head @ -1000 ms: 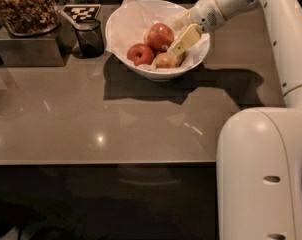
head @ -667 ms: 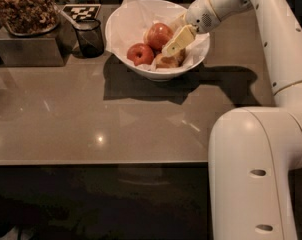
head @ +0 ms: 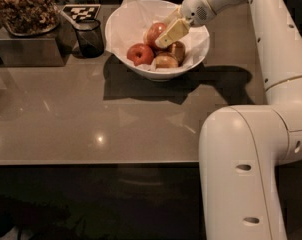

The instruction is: Pick apple from white bowl

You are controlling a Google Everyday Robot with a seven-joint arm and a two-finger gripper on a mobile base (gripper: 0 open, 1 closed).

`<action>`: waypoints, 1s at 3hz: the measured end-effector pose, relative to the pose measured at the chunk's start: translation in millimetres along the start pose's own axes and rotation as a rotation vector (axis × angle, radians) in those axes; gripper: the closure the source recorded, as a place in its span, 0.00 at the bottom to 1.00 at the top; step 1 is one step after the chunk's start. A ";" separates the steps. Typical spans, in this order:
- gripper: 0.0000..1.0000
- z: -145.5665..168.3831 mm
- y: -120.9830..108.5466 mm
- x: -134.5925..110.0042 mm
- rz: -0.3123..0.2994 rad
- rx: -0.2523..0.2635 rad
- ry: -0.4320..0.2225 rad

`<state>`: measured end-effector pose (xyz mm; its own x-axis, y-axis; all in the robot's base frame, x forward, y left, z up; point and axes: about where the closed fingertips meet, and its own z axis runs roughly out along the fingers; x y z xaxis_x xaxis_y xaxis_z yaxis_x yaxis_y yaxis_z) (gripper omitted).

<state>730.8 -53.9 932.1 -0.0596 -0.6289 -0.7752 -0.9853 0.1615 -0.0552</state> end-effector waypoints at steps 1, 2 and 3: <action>0.72 -0.9 -1.2 -15.7 -0.024 0.012 -0.017; 0.95 -0.4 -4.0 -6.2 0.009 0.009 -0.025; 1.00 -10.9 -9.0 7.4 0.058 0.027 -0.054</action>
Offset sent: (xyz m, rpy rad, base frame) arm 0.0144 -0.0209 0.0092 0.0224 0.0435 -0.0169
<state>737.5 -68.3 933.8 -0.1067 -0.5761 -0.8104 -0.9757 0.2174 -0.0261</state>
